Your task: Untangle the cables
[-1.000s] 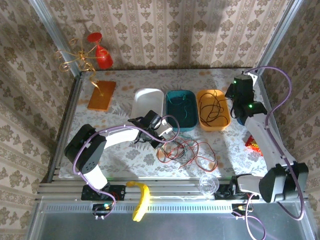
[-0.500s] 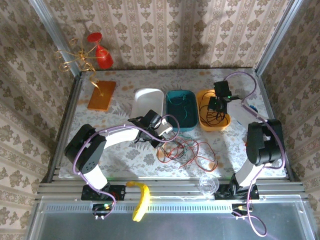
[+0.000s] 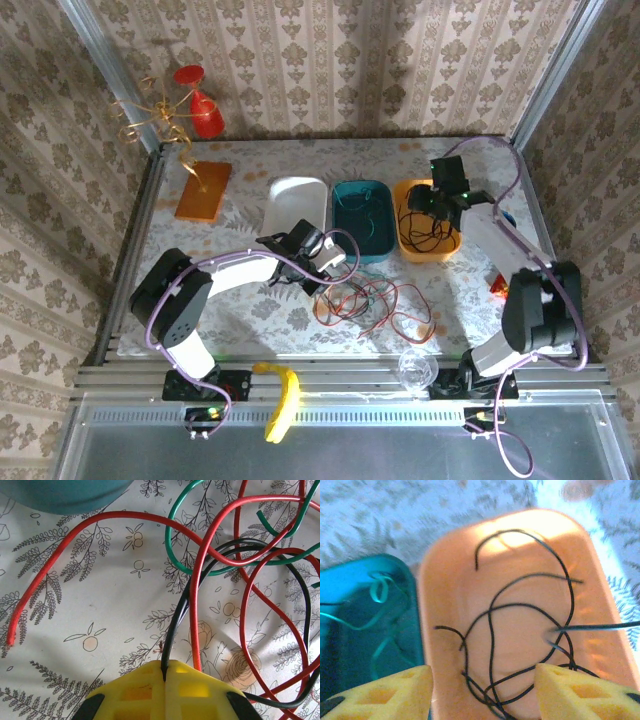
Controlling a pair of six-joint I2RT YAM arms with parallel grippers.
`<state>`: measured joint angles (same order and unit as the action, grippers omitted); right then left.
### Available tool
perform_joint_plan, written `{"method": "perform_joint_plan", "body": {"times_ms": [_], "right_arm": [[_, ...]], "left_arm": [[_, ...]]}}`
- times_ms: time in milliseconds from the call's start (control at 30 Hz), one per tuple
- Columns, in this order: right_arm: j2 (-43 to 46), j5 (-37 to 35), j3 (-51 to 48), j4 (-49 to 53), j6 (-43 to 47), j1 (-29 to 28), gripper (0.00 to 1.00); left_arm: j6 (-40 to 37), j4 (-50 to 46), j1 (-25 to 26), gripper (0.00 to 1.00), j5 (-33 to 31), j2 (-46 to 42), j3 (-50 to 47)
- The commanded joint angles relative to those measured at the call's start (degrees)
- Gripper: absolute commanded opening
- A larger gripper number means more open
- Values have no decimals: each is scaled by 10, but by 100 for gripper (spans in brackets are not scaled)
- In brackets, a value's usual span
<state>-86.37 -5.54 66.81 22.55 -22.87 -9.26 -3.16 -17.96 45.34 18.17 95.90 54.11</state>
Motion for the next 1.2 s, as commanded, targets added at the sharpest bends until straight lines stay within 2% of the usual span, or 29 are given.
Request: {"method": "perform_joint_plan", "body": {"times_ms": [0, 167, 400, 633, 1000, 1167], "right_arm": [[35, 10, -2, 14, 17, -6, 60], [31, -4, 8, 41, 28, -5, 60], [-28, -54, 32, 94, -50, 33, 59], [-71, -26, 37, 84, -138, 92, 57], [-83, -21, 20, 69, -189, 122, 57], [-103, -11, 13, 47, -202, 126, 51]], "left_arm": [[1, -14, 3, 0, 3, 4, 17], [-4, -17, 3, 0, 6, 10, 22], [-1, -16, 3, 0, 4, 8, 18], [0, -18, 4, 0, 2, 3, 12], [-9, -24, -1, 0, 4, 5, 12], [-15, -30, -3, 0, 3, 5, 18]]}}
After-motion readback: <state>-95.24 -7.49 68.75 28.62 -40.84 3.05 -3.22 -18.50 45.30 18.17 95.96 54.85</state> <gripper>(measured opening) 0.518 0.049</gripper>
